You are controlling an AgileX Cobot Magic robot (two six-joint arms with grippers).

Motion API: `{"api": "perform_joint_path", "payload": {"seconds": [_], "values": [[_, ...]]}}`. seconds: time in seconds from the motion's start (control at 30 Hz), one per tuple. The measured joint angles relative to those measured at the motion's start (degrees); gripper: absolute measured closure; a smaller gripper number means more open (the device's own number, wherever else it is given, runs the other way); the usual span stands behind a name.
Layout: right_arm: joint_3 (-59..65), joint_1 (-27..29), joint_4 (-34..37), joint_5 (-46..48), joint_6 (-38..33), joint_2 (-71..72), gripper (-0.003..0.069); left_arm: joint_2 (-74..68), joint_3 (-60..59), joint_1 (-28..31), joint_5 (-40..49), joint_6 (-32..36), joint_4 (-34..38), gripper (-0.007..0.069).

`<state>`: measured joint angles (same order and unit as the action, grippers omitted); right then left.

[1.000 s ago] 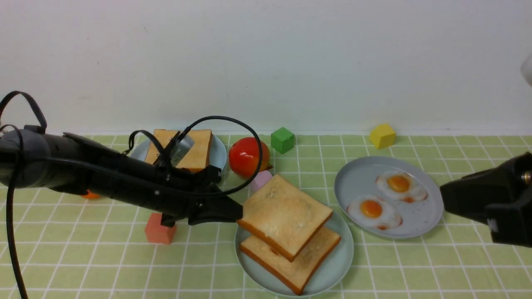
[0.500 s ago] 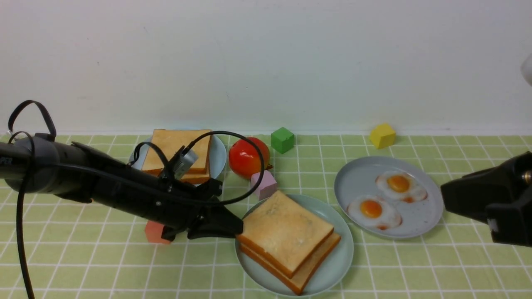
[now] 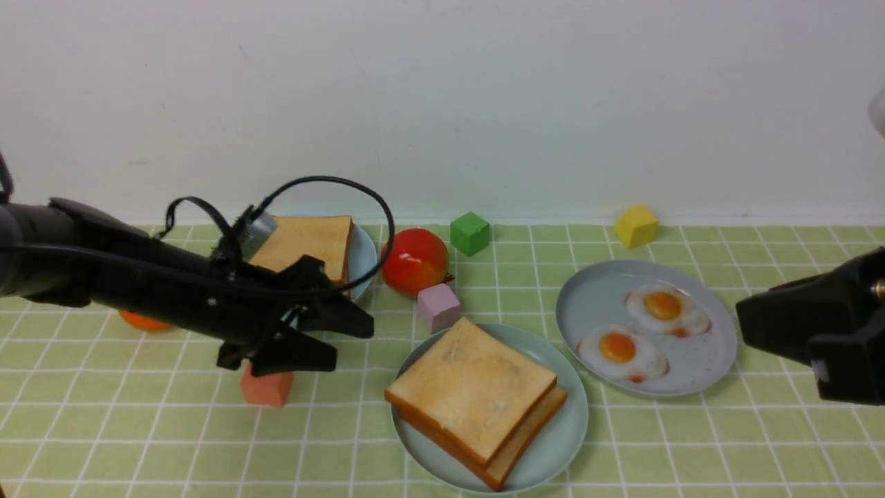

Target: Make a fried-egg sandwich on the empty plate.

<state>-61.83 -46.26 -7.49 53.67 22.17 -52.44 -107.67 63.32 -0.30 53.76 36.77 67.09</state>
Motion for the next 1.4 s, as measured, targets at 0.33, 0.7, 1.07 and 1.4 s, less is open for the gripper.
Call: {"api": "perform_joint_path", "payload": {"seconds": [0.33, 0.7, 1.07, 1.4], "values": [[0.0, 0.0, -0.3, 2.3, 2.5, 1.0, 0.0670, 16.3, -0.1, -3.9, 2.8, 2.5, 2.7, 0.0504], [7.0, 0.0, -6.3, -5.6, 3.1, 14.2, 0.0669, 36.9, -7.9, -6.0, 2.4, -9.2, -11.1, 0.0638], [36.3, 0.0, -13.1, -24.5, 3.1, 44.4, 0.0665, 84.6, -33.0, -6.0, 2.5, -37.6, -36.8, 0.0638], [45.1, 0.0, -25.9, -31.5, 3.1, 50.6, 0.0657, 108.3, -33.2, -6.0, 0.0, -43.4, -45.0, 0.0638]]}}
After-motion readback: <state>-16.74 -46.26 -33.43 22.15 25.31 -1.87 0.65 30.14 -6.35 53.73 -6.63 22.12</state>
